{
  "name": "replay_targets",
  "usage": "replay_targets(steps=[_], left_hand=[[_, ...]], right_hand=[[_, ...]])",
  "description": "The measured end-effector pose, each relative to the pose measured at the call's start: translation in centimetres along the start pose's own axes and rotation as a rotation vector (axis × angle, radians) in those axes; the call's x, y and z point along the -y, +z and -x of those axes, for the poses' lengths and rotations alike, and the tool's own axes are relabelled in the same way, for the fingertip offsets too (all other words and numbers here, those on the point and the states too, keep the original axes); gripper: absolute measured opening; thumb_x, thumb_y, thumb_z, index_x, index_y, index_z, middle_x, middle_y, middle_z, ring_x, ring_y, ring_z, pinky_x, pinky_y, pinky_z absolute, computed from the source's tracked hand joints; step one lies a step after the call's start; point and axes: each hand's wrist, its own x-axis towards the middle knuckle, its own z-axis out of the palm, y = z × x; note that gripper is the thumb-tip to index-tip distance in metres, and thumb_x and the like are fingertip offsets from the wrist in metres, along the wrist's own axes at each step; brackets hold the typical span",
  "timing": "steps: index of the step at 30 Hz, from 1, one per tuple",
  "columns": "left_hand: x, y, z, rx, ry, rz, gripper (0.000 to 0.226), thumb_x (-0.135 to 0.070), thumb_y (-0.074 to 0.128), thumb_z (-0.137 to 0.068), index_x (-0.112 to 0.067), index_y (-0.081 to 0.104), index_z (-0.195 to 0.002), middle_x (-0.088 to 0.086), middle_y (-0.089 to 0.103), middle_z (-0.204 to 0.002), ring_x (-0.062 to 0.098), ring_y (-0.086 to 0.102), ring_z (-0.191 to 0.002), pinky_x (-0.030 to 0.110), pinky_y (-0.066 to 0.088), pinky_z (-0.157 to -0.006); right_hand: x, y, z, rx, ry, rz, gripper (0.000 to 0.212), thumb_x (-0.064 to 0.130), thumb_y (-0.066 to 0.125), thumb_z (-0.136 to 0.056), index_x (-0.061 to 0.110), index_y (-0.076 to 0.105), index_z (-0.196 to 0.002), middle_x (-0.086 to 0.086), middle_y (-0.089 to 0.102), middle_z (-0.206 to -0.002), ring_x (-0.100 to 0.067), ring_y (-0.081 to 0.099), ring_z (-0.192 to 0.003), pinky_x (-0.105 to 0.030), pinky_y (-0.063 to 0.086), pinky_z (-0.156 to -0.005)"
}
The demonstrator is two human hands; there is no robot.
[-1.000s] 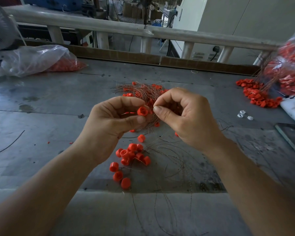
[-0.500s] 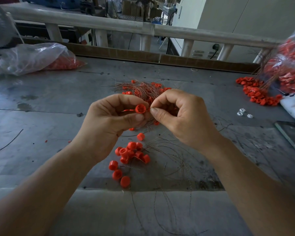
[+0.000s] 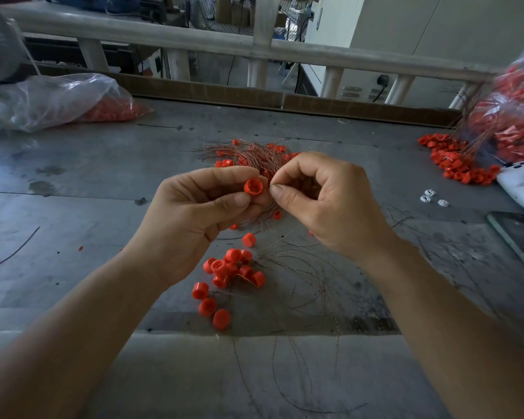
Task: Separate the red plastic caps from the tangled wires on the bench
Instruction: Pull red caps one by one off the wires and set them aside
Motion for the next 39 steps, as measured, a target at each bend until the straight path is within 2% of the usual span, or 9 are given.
replay_targets(steps=[13,17,19,21,26,32,34,36,39], left_hand=[[0.1,0.1,0.1,-0.008,0.001,-0.039,0.027,0.002,0.055,-0.064,-0.012,0.075,-0.076,0.006,0.073,-0.078,0.017,0.071,-0.075,0.021,0.056,-0.066],[0.1,-0.1,0.0,-0.006,-0.006,0.002,0.025,-0.001,0.059,-0.063,-0.011,0.075,-0.078,0.007,0.073,-0.078,0.017,0.071,-0.075,0.021,0.056,-0.066],[0.0,-0.2,-0.1,0.01,0.0,0.022,0.024,-0.007,0.065,-0.058,-0.012,0.075,-0.079,0.007,0.073,-0.078,0.016,0.07,-0.075,0.02,0.055,-0.065],[0.0,-0.2,-0.1,0.038,0.01,0.044,0.026,-0.01,0.067,-0.055,-0.012,0.075,-0.079,0.006,0.073,-0.078,0.015,0.07,-0.075,0.019,0.055,-0.064],[0.0,-0.4,-0.1,0.105,-0.008,0.064,0.025,-0.009,0.066,-0.057,-0.013,0.075,-0.08,0.007,0.073,-0.08,0.014,0.07,-0.073,0.018,0.054,-0.064],[0.2,-0.4,-0.1,0.146,-0.056,0.096,0.023,-0.009,0.065,-0.059,-0.012,0.075,-0.08,0.009,0.072,-0.077,0.015,0.07,-0.075,0.018,0.054,-0.065],[0.3,-0.4,-0.1,0.133,-0.061,0.107,0.023,-0.009,0.065,-0.059,-0.011,0.074,-0.079,0.009,0.072,-0.078,0.015,0.07,-0.076,0.018,0.054,-0.065],[0.3,-0.4,-0.1,0.12,-0.065,0.108,0.022,-0.009,0.066,-0.058,-0.011,0.075,-0.079,0.008,0.072,-0.078,0.014,0.07,-0.075,0.018,0.054,-0.065],[0.3,-0.3,-0.1,0.115,-0.073,0.103,0.022,-0.009,0.066,-0.057,-0.011,0.075,-0.078,0.007,0.072,-0.076,0.014,0.07,-0.074,0.017,0.054,-0.064]], right_hand=[[-0.1,-0.1,0.1,0.037,0.014,0.006,0.008,0.006,0.065,-0.081,0.013,0.064,-0.076,0.015,0.054,-0.067,0.002,0.05,-0.059,-0.011,0.039,-0.056],[-0.1,-0.3,0.0,0.074,0.061,-0.13,0.022,0.002,0.059,-0.084,0.023,0.062,-0.077,0.018,0.055,-0.061,0.004,0.054,-0.056,-0.006,0.038,-0.047],[-0.2,-0.3,0.0,0.086,0.099,-0.202,0.026,0.001,0.059,-0.084,0.026,0.058,-0.079,0.014,0.056,-0.062,0.0,0.053,-0.056,-0.009,0.04,-0.047],[-0.2,-0.2,-0.1,0.093,0.136,-0.262,0.027,0.0,0.061,-0.082,0.025,0.053,-0.08,0.008,0.056,-0.065,-0.001,0.053,-0.056,-0.012,0.041,-0.049],[-0.3,0.3,-0.1,0.195,0.214,-0.4,0.031,-0.009,0.062,-0.077,0.019,0.048,-0.078,0.005,0.057,-0.063,0.0,0.055,-0.05,-0.008,0.038,-0.046],[-0.7,0.6,-0.1,0.227,0.281,-0.451,0.029,-0.011,0.061,-0.076,0.015,0.05,-0.077,0.0,0.058,-0.066,-0.007,0.057,-0.055,-0.018,0.045,-0.047],[-0.9,0.7,-0.3,0.223,0.311,-0.547,0.023,-0.008,0.063,-0.075,0.012,0.053,-0.079,0.0,0.059,-0.072,-0.007,0.059,-0.063,-0.018,0.05,-0.057],[-1.3,0.3,-0.6,0.164,0.373,-0.805,0.015,0.004,0.063,-0.069,0.01,0.055,-0.081,-0.002,0.063,-0.076,-0.01,0.062,-0.069,-0.021,0.051,-0.063],[-2.6,-1.6,-1.4,-0.049,0.436,-1.107,0.015,0.01,0.059,-0.068,0.008,0.055,-0.082,-0.004,0.068,-0.074,-0.012,0.065,-0.068,-0.021,0.053,-0.061]])
